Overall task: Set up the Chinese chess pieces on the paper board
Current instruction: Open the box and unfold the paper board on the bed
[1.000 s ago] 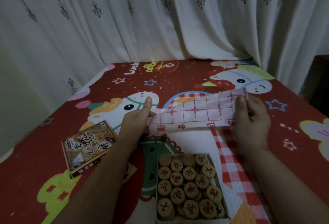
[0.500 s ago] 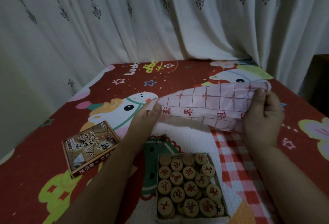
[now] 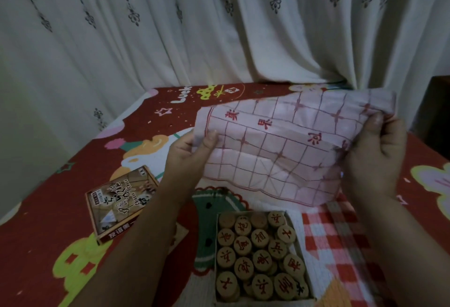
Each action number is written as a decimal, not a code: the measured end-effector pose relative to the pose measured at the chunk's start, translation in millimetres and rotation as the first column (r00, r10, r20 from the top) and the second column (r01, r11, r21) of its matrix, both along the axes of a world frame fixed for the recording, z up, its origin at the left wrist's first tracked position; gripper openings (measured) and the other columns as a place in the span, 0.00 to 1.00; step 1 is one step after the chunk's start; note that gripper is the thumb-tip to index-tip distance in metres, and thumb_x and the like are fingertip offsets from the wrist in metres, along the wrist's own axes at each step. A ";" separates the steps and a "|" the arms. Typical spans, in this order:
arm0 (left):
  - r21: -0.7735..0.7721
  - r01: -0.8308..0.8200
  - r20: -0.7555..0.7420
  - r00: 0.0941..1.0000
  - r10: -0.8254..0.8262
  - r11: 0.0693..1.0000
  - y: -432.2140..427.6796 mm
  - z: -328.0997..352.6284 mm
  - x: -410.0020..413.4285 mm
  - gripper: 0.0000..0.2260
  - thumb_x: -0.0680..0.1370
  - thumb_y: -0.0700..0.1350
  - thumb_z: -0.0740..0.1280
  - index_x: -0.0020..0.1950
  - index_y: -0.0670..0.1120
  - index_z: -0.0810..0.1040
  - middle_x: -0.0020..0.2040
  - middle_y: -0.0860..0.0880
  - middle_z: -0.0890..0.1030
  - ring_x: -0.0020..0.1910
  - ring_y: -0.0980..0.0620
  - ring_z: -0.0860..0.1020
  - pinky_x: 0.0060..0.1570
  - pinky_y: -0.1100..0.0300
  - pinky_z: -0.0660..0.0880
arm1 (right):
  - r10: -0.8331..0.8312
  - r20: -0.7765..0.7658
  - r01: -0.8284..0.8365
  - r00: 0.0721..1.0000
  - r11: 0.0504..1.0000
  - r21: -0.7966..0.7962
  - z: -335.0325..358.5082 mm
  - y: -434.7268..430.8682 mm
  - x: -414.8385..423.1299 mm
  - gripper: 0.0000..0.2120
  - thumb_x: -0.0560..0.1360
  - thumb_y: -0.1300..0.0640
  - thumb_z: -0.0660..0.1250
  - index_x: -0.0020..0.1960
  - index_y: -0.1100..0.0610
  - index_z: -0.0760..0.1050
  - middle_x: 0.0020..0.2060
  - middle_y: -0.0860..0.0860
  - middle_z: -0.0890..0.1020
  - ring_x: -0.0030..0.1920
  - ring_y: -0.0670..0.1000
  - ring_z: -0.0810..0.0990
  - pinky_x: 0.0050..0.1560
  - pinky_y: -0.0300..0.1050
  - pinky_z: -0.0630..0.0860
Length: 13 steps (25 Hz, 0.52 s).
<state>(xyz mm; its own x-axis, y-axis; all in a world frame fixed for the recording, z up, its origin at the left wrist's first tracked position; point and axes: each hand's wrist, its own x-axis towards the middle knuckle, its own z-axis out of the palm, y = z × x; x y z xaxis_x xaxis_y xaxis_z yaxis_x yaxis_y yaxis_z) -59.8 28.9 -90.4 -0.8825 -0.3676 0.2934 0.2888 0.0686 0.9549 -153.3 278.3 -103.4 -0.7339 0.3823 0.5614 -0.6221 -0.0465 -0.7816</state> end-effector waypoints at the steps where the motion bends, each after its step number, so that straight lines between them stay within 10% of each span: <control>1: 0.002 -0.024 0.022 0.999 0.024 1.000 -2.3 0.4 -1.1 0.08 0.76 0.48 0.66 0.47 0.44 0.81 0.45 0.44 0.85 0.44 0.47 0.84 0.41 0.53 0.82 | 0.014 -0.023 -0.014 1.000 1.000 0.002 -1.8 1.4 -3.3 0.09 0.84 0.54 0.56 0.49 0.46 0.73 0.47 0.45 0.78 0.53 0.47 0.75 0.56 0.47 0.72; 5: -0.170 -0.070 0.327 0.937 0.123 0.983 -6.7 -15.4 -10.1 0.11 0.79 0.50 0.66 0.43 0.45 0.80 0.41 0.46 0.85 0.43 0.46 0.83 0.40 0.54 0.79 | 0.102 0.177 -0.131 0.979 0.979 0.158 -22.5 -3.7 -9.6 0.05 0.83 0.54 0.60 0.56 0.50 0.74 0.48 0.49 0.80 0.50 0.48 0.77 0.52 0.40 0.75; 10: -0.131 -0.215 0.453 0.855 0.251 0.968 -14.2 -27.7 -20.1 0.10 0.79 0.45 0.66 0.48 0.38 0.81 0.42 0.39 0.84 0.45 0.40 0.83 0.47 0.50 0.80 | 0.201 0.685 -0.339 0.700 0.938 0.071 -39.5 -2.7 -14.7 0.29 0.66 0.27 0.68 0.49 0.53 0.76 0.35 0.51 0.80 0.32 0.50 0.75 0.34 0.41 0.73; 13: -0.129 -0.282 0.476 0.823 0.309 0.951 -13.9 -28.7 -22.3 0.10 0.79 0.44 0.65 0.49 0.37 0.80 0.43 0.38 0.83 0.42 0.42 0.82 0.41 0.54 0.79 | 0.169 0.709 -0.356 0.685 0.926 0.123 -31.7 -4.7 -7.1 0.30 0.69 0.41 0.77 0.64 0.51 0.71 0.47 0.57 0.84 0.38 0.52 0.81 0.42 0.47 0.77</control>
<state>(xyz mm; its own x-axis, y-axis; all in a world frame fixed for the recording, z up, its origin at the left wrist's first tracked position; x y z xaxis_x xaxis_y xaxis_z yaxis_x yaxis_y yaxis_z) -82.2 15.1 -119.1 -0.7676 -0.6301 -0.1174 -0.2519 0.1281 0.9592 -160.4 273.6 -135.2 -0.9956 0.0414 -0.0837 0.0880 0.1147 -0.9895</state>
